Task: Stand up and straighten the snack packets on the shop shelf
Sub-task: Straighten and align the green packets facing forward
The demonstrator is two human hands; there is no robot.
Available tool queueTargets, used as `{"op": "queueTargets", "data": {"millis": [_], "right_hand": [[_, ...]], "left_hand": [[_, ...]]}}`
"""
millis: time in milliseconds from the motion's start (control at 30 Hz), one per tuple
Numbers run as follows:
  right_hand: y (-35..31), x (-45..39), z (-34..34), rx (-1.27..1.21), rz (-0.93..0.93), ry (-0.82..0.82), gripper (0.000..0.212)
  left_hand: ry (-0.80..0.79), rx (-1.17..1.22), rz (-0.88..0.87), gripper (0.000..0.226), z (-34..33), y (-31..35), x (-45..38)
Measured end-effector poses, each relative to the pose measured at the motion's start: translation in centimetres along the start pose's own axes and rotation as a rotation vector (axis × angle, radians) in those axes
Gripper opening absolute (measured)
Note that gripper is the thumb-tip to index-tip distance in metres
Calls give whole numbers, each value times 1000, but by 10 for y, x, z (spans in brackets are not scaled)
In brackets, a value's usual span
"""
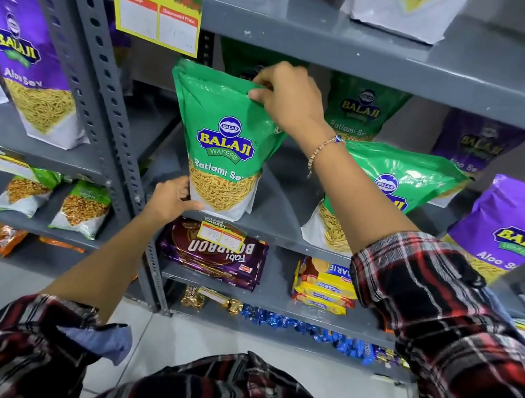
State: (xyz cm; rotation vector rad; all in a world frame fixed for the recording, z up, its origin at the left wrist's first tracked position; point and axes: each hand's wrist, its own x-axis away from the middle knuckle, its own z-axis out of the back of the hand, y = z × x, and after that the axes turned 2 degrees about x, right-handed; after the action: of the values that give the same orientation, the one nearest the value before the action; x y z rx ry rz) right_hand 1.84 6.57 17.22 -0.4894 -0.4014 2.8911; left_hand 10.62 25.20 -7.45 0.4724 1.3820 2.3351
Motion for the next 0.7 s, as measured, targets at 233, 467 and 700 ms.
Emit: {"op": "queueTargets", "data": {"millis": [233,467,700], "right_hand": [[57,37,48,51,20,-76,45],[134,88,95,177,-119,-193,53],[144,93,72,211,-103,-98,32]], "left_hand": [[528,51,-86,25,-70,28,73],[-248,107,-179,112,-181,101,43],[-192,102,-98,89,-210,140,29]]}}
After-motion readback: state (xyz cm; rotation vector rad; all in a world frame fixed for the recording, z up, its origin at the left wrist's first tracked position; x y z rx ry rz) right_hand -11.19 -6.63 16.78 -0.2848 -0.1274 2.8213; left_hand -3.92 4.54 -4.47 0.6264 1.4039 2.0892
